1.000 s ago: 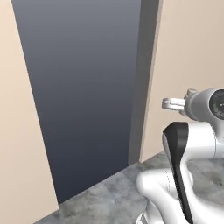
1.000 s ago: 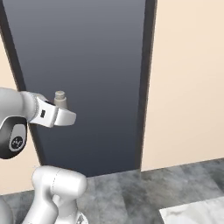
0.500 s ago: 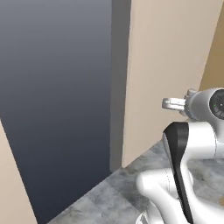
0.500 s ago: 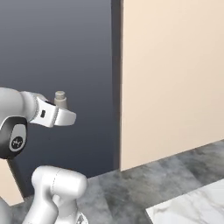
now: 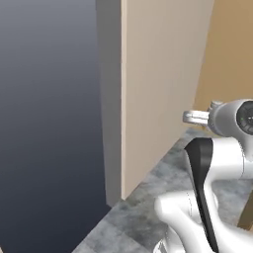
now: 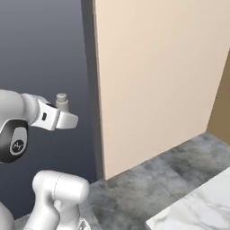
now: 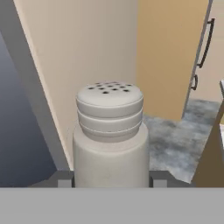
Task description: Move the mayonnaise and shaker from the cabinet to the dining counter.
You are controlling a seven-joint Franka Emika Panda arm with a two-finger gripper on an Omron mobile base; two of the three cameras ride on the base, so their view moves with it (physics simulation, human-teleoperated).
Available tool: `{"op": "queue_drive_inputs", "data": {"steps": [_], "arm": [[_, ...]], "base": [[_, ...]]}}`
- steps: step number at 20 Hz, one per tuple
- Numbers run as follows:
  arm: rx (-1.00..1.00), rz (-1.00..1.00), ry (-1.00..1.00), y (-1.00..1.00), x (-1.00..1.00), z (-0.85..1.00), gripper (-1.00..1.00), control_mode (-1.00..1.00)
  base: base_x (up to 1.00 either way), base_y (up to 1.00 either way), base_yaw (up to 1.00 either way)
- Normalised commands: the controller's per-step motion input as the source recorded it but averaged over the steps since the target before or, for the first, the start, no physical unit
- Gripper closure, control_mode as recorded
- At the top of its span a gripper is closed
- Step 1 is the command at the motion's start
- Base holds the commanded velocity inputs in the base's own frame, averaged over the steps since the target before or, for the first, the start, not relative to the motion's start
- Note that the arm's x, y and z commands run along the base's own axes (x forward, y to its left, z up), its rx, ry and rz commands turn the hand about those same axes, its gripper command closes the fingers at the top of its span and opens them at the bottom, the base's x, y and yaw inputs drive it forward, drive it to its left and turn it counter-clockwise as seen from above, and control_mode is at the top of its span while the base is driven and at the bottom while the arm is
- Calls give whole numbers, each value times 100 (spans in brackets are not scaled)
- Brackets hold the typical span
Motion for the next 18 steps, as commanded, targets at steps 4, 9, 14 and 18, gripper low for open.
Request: {"op": "queue_drive_inputs", "data": {"steps": [4, 9, 14, 18], "arm": [[0, 0, 0, 0, 0, 0, 100, 100], [0, 0, 0, 0, 0, 0, 100, 100], [0, 0, 0, 0, 0, 0, 100, 100], [0, 0, 0, 0, 0, 0, 100, 100]], "base": [[44, 0, -48], [45, 0, -47], [46, 0, -46], [45, 0, -47]]}}
